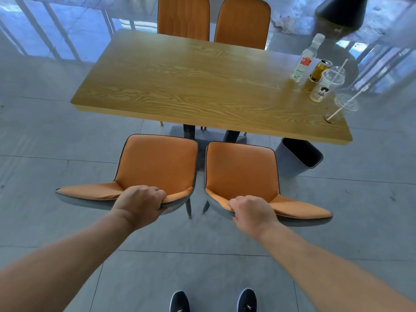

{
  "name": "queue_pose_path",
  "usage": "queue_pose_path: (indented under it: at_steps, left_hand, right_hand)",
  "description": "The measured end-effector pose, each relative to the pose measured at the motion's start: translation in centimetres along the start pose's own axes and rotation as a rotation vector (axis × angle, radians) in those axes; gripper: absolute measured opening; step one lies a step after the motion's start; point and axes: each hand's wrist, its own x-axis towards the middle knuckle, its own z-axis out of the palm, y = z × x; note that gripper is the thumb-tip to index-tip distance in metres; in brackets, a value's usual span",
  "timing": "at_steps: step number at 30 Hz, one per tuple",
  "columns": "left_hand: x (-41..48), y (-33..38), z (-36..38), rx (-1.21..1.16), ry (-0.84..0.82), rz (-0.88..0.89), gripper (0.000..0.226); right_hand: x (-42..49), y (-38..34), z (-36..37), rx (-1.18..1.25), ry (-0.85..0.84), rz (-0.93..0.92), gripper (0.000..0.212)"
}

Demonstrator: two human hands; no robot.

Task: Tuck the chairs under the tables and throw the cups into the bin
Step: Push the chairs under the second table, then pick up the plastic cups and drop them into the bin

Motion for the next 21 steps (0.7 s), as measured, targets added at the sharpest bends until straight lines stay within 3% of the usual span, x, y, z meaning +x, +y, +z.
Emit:
queue_pose_path:
  at_steps: [5, 8, 10, 12, 13, 15, 21]
  left_hand:
    - [0.3, 0.8, 0.9, -0.004, 0.012, 0.042, 0.037]
    - [1.0, 1.3, 0.2, -0.011, -0.182, -0.055, 0.035]
    - [2.6, 2.0, -1.2, -0.104, -0.382, -0.201, 0.048]
    - [5.0, 2.8, -4.0, -0.35, -0.459, -0.399, 0.073]
    - [6.5, 3.2, -5.8, -0.476, -0.391, -0.492, 0.083]
    - [10.2, 4.3, -10.5, -0.601, -0.224, -0.539, 0.089]
    - [22.4, 13.1, -27.9, -0.558, 0.139, -0.258, 0.092]
  right_hand:
    - [0.6, -1.9, 0.7, 0.003, 0.002, -0.034, 0.002]
    - [1.2, -1.6, 0.8, 0.006, -0.075, -0.019, 0.008]
    - [1.6, -1.7, 0.0, 0.037, -0.191, 0.006, 0.032]
    - [1.7, -1.5, -2.7, 0.295, -0.235, 0.148, 0.066]
    - [1.5, -0.9, -4.7, 0.434, -0.154, 0.237, 0.076]
    - [0.7, 1.4, -9.5, 0.539, 0.105, 0.362, 0.077]
    - [-7.0, 13.0, -27.1, 0.267, 0.556, 0.421, 0.078]
